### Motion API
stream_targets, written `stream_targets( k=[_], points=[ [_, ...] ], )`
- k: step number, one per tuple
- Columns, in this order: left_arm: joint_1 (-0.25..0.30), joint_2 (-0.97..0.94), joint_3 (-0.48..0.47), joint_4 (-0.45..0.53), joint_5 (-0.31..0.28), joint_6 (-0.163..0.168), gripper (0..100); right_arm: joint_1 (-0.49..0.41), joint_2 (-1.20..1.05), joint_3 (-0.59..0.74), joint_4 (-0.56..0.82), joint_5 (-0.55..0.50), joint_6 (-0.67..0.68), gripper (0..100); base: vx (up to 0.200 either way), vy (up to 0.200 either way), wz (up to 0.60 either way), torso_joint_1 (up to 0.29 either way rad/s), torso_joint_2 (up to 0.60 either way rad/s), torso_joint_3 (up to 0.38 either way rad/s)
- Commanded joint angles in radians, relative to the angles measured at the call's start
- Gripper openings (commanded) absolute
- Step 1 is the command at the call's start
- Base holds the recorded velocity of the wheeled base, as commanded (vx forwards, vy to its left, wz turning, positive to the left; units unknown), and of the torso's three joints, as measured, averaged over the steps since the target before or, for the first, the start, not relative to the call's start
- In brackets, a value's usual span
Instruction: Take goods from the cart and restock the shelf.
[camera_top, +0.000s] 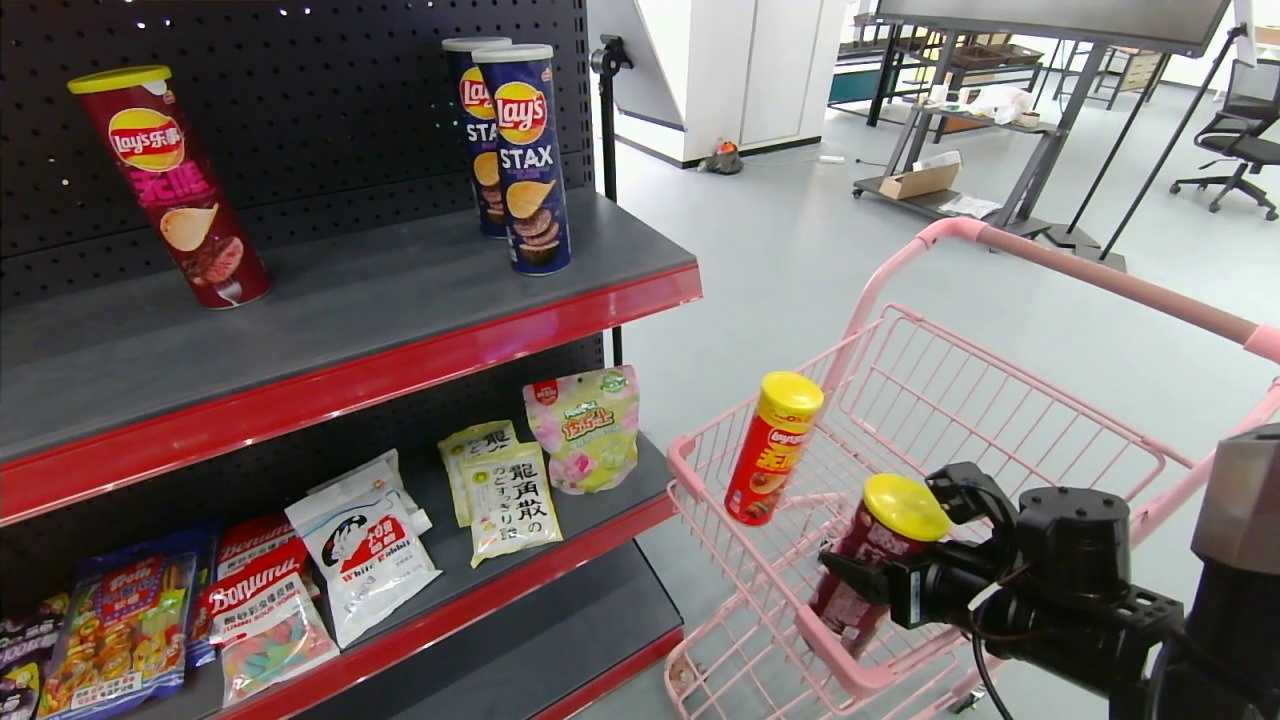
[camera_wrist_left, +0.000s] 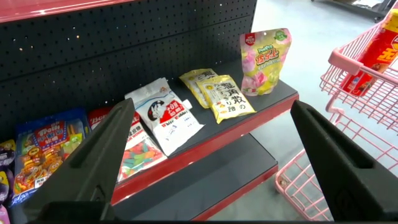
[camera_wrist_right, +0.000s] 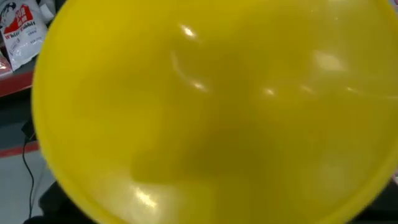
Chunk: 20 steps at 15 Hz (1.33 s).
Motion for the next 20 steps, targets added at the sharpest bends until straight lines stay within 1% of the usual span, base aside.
stream_targets(
  k=[1,5,7,8,9,10,12,13,14,15,16,17,18,19,20],
  points=[
    [0.001,0.000,0.000,0.000,0.000,0.000,100,0.000,0.007,-0.003,0.000,-0.002,0.001,0,0.000,0.000,0.00,0.000,0.00,0.000],
    [0.000,0.000,0.000,0.000,0.000,0.000,100,0.008,0.007,-0.003,-0.002,-0.011,-0.003,0,0.000,0.000,0.00,0.000,0.00,0.000],
    [0.000,0.000,0.000,0.000,0.000,0.000,100,0.010,-0.028,-0.023,-0.029,-0.071,-0.007,0,0.000,0.000,0.00,0.000,0.00,0.000],
    [0.000,0.000,0.000,0.000,0.000,0.000,100,0.008,-0.069,-0.047,-0.016,-0.103,-0.016,0,0.000,0.000,0.00,0.000,0.00,0.000],
    [0.000,0.000,0.000,0.000,0.000,0.000,100,0.008,-0.128,-0.073,0.031,-0.116,-0.038,0,0.000,0.000,0.00,0.000,0.00,0.000],
    [0.000,0.000,0.000,0.000,0.000,0.000,100,0.007,-0.220,-0.116,0.127,-0.117,-0.061,0,0.000,0.000,0.00,0.000,0.00,0.000],
    [0.000,0.000,0.000,0.000,0.000,0.000,100,0.002,-0.353,-0.247,0.299,-0.134,-0.104,0,0.000,0.000,0.00,0.000,0.00,0.000],
    [0.000,0.000,0.000,0.000,0.000,0.000,100,0.002,-0.398,-0.288,0.363,-0.139,-0.121,0,0.000,0.000,0.00,0.000,0.00,0.000],
    [0.000,0.000,0.000,0.000,0.000,0.000,100,0.003,-0.517,-0.382,0.560,-0.146,-0.141,0,0.000,0.000,0.00,0.000,0.00,0.000],
    [0.000,0.000,0.000,0.000,0.000,0.000,100,0.007,-0.571,-0.426,0.655,-0.154,-0.142,0,0.000,0.000,0.00,0.000,0.00,0.000],
    [0.000,0.000,0.000,0.000,0.000,0.000,100,0.011,-0.686,-0.521,0.868,-0.174,-0.142,0,0.000,0.000,0.00,0.000,0.00,0.000],
    [0.000,0.000,0.000,0.000,0.000,0.000,100,0.016,-0.723,-0.549,0.932,-0.178,-0.142,0,0.000,0.000,0.00,0.000,0.00,0.000],
    [0.000,0.000,0.000,0.000,0.000,0.000,100,0.023,-0.841,-0.616,1.120,-0.195,-0.139,0,0.000,0.000,0.00,0.000,0.00,0.000],
    [0.000,0.000,0.000,0.000,0.000,0.000,100,0.017,-0.921,-0.632,1.227,-0.255,-0.147,0,0.000,0.000,0.00,0.000,0.00,0.000],
    [0.000,0.000,0.000,0.000,0.000,0.000,100,0.023,-1.025,-0.627,1.374,-0.307,-0.167,0,0.000,0.000,0.00,0.000,0.00,0.000]
  ],
)
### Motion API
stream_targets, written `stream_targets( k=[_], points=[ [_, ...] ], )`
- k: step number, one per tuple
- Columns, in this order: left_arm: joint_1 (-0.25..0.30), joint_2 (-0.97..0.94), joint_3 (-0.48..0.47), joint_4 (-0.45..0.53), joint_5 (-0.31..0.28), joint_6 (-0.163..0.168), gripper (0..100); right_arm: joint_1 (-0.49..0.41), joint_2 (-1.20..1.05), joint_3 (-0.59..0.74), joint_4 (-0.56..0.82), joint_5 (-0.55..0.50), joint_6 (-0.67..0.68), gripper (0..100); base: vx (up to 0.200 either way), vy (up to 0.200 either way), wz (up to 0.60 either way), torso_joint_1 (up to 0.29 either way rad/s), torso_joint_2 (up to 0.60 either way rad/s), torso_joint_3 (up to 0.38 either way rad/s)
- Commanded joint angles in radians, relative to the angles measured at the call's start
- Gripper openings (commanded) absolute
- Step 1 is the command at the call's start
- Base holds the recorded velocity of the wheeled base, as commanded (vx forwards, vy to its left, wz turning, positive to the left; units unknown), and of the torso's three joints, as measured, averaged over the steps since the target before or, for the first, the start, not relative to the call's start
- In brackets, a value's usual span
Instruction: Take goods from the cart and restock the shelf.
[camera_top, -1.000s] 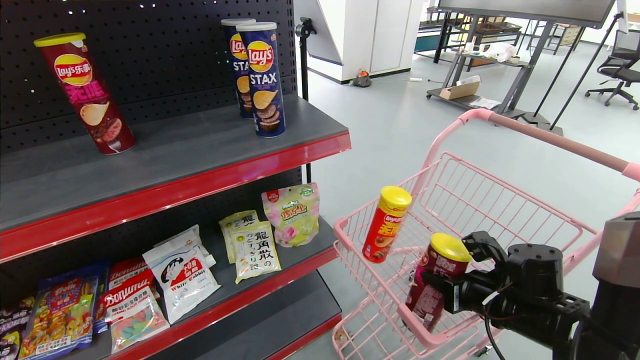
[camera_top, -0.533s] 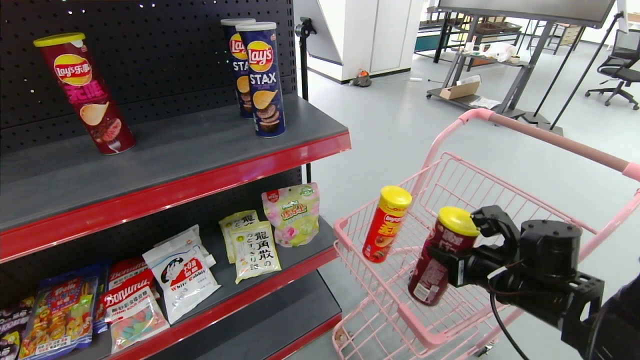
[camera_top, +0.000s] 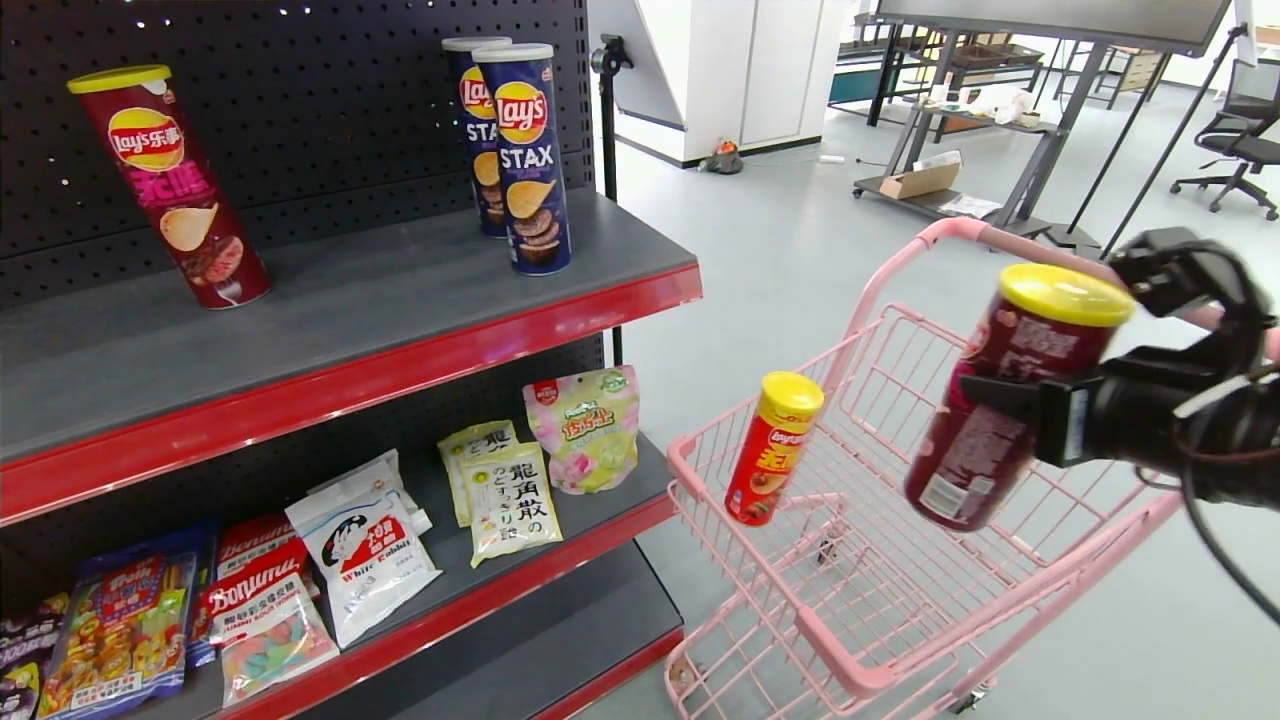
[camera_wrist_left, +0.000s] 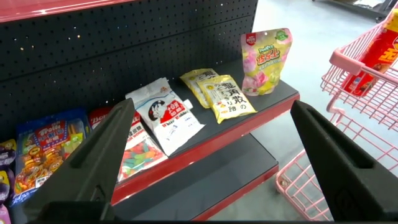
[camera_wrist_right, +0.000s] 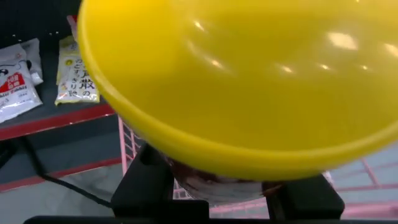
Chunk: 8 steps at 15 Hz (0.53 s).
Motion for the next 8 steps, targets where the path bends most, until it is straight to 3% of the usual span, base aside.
stream_targets(
  k=[1,2,5,8],
  points=[
    [0.000,0.000,0.000,0.000,0.000,0.000,100,0.005,-0.362,-0.055,0.320,-0.054,-0.018,0,0.000,0.000,0.00,0.000,0.00,0.000],
    [0.000,0.000,0.000,0.000,0.000,0.000,100,-0.007,-0.429,-0.015,0.384,-0.020,0.002,0,0.000,0.000,0.00,0.000,0.00,0.000],
    [0.000,0.000,0.000,0.000,0.000,0.000,100,-0.108,-0.561,0.100,0.422,-0.049,0.021,0,0.000,0.000,0.00,0.000,0.00,0.000],
    [0.000,0.000,0.000,0.000,0.000,0.000,100,-0.142,-0.606,0.143,0.442,-0.059,-0.016,0,0.000,0.000,0.00,0.000,0.00,0.000]
  ],
)
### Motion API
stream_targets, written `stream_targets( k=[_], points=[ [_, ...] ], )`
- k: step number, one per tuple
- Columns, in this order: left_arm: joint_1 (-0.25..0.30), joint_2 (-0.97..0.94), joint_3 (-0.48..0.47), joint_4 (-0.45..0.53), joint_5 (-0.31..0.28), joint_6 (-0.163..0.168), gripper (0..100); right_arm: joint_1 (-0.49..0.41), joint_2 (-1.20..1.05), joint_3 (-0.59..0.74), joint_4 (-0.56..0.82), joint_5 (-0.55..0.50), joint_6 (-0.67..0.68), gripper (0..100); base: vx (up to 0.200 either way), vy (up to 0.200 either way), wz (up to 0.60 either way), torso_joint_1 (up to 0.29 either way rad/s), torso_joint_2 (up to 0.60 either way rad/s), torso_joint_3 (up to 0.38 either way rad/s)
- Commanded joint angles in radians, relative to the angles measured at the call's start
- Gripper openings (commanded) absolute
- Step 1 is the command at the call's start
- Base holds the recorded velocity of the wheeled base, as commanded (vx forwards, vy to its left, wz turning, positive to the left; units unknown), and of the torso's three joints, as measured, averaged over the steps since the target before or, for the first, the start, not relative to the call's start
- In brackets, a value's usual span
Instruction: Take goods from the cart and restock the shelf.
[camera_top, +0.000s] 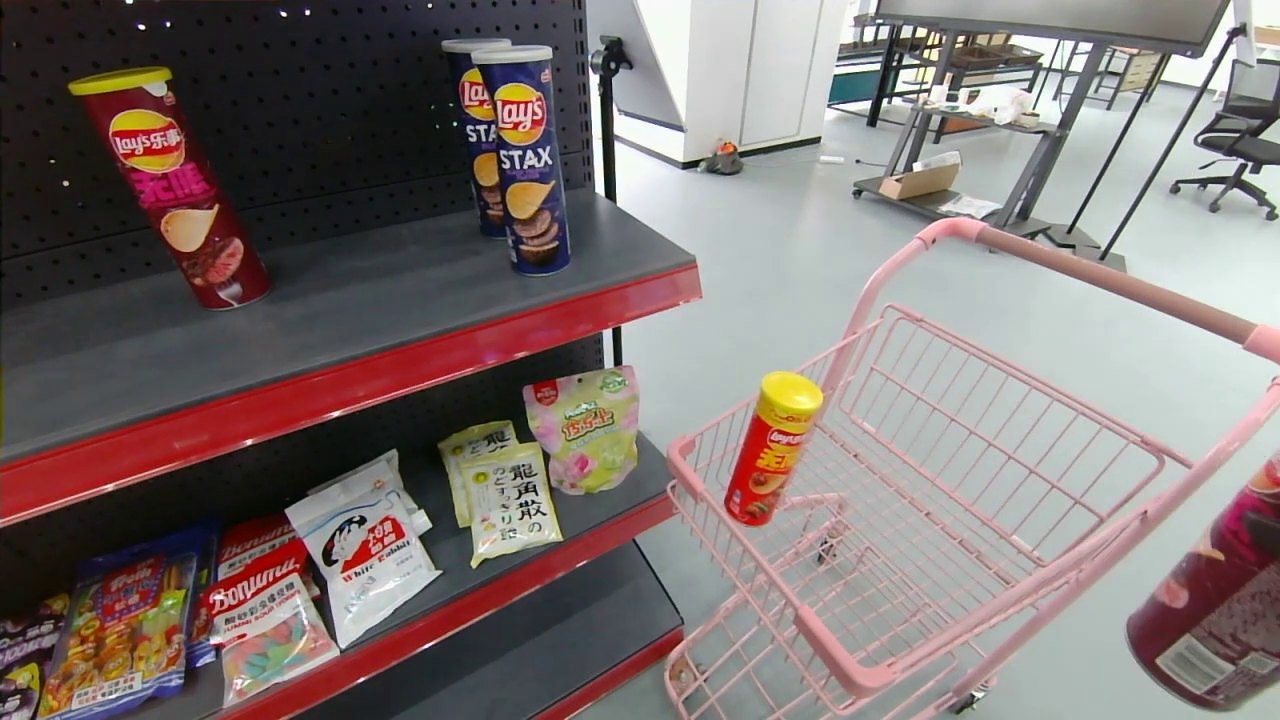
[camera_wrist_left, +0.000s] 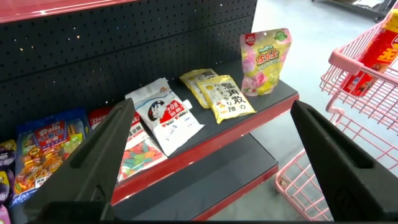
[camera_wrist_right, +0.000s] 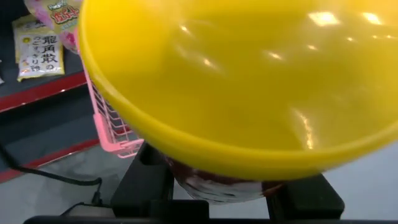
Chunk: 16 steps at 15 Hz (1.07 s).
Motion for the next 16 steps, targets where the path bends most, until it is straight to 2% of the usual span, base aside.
stream_targets(
  k=[1,6,16],
  points=[
    [0.000,0.000,0.000,0.000,0.000,0.000,100,-0.027,-0.080,0.027,0.004,0.002,-0.023,0,0.000,0.000,0.00,0.000,0.00,0.000],
    [0.000,0.000,0.000,0.000,0.000,0.000,100,-0.030,-0.096,0.036,0.001,0.004,-0.029,0,0.000,0.000,0.00,0.037,-0.12,-0.078],
    [0.000,0.000,0.000,0.000,0.000,0.000,100,-0.030,-0.070,0.027,-0.006,0.008,-0.049,0,0.000,0.000,0.00,0.202,-0.53,-0.328]
  ],
)
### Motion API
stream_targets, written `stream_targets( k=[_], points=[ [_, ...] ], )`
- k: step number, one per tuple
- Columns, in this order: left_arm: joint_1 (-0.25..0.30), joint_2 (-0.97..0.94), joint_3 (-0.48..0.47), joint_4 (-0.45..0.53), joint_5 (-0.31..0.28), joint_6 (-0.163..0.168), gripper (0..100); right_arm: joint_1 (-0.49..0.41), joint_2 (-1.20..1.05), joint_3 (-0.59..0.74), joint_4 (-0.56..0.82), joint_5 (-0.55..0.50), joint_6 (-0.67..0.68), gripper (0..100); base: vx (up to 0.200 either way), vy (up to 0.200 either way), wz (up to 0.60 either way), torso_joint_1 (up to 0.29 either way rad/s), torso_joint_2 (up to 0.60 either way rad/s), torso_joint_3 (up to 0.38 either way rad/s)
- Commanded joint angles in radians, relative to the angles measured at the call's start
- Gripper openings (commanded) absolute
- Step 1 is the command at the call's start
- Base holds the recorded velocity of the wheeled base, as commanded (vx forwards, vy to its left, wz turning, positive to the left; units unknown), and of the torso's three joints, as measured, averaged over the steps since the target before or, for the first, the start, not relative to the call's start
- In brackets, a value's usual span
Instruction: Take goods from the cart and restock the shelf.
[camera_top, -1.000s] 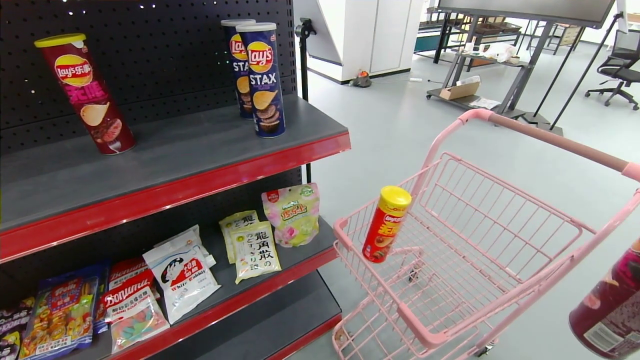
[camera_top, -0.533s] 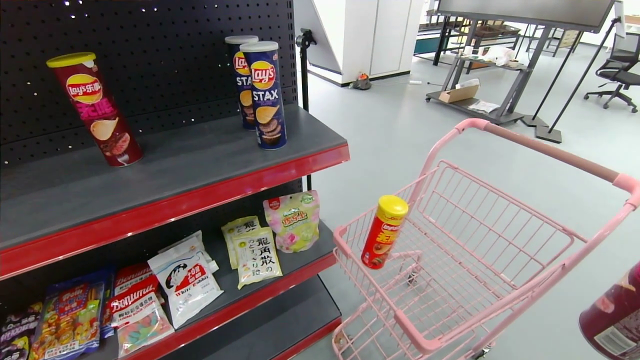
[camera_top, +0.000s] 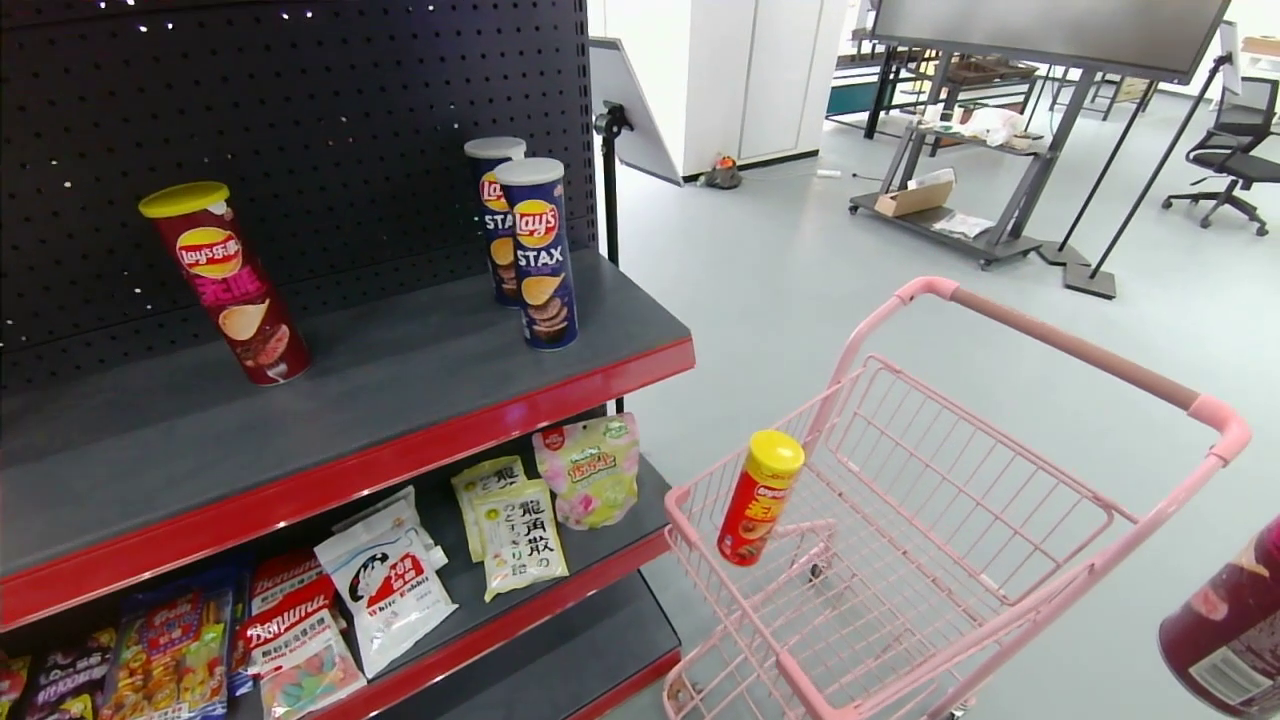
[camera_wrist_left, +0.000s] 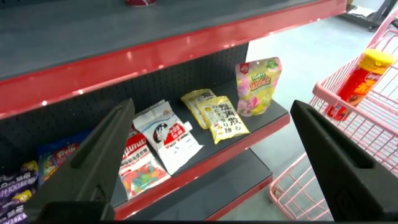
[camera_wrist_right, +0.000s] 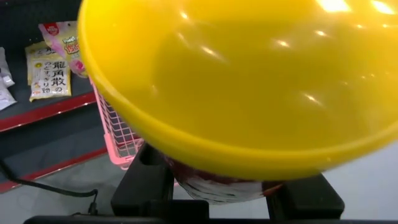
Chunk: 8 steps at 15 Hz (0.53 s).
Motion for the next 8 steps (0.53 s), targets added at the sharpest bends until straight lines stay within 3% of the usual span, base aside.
stream_targets(
  k=[1,8],
  points=[
    [0.000,0.000,0.000,0.000,0.000,0.000,100,0.001,0.015,-0.003,0.001,0.000,0.000,0,0.000,0.000,0.00,0.163,-0.40,-0.242],
    [0.000,0.000,0.000,0.000,0.000,0.000,100,-0.001,0.055,-0.006,-0.021,0.000,0.000,0,0.000,0.000,0.00,0.156,-0.37,-0.217]
  ],
)
